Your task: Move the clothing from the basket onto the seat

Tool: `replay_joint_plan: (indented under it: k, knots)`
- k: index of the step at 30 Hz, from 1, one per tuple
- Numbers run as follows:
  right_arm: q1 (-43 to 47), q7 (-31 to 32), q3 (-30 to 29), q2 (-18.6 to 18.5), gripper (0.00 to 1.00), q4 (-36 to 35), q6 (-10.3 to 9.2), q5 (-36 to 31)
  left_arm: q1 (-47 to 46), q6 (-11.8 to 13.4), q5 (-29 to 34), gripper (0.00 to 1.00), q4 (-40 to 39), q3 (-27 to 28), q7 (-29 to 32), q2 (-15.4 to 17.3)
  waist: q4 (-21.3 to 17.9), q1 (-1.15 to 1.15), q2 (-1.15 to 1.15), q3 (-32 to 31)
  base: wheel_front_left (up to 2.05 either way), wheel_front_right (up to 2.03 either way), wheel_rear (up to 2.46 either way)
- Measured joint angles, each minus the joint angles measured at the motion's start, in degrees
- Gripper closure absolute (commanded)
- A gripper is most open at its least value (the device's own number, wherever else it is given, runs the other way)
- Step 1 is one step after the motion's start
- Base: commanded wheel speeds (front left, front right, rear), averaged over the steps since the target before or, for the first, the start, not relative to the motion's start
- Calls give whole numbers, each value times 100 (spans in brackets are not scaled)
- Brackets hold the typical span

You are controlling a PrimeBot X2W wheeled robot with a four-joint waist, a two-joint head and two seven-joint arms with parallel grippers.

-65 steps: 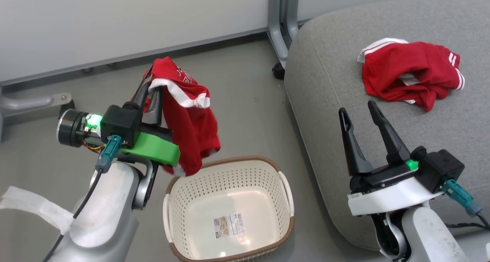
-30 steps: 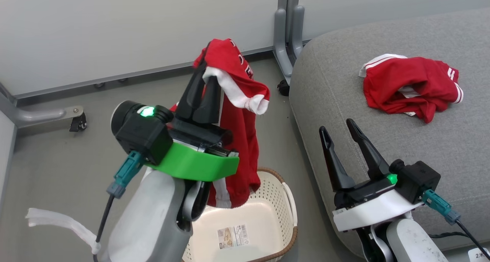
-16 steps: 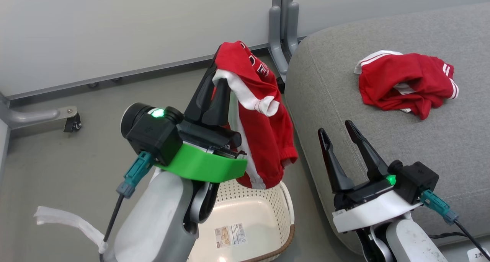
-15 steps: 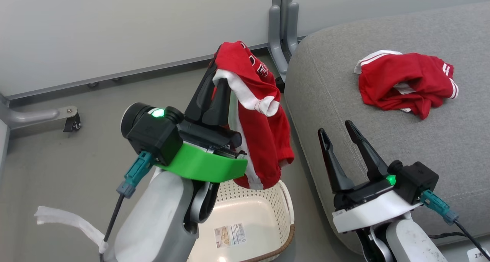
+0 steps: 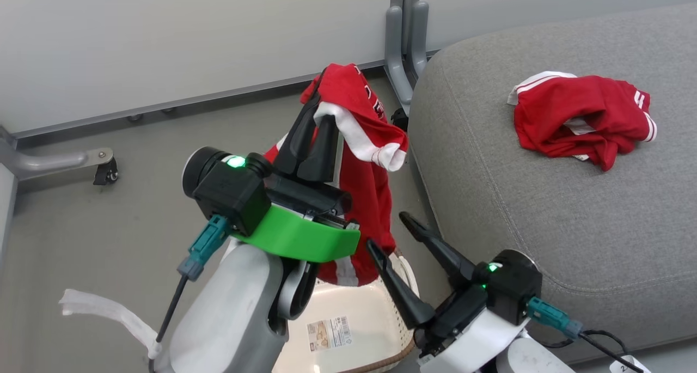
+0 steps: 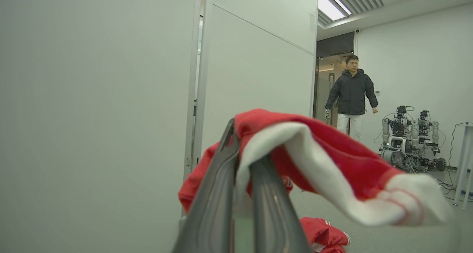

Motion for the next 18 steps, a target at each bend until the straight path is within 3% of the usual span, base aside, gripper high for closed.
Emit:
replay_joint_plan:
  k: [7,18]
  knots:
    - [-238,0,324,-47,0,299,0,-83,-18,0,-19,100,11,-289,0,0,93,0,0,-32,0,0,0]
    - [-426,0,134,305,0,746,0,-728,-65,99,-109,100,-54,-647,0,0,175,0,0,-65,0,0,0]
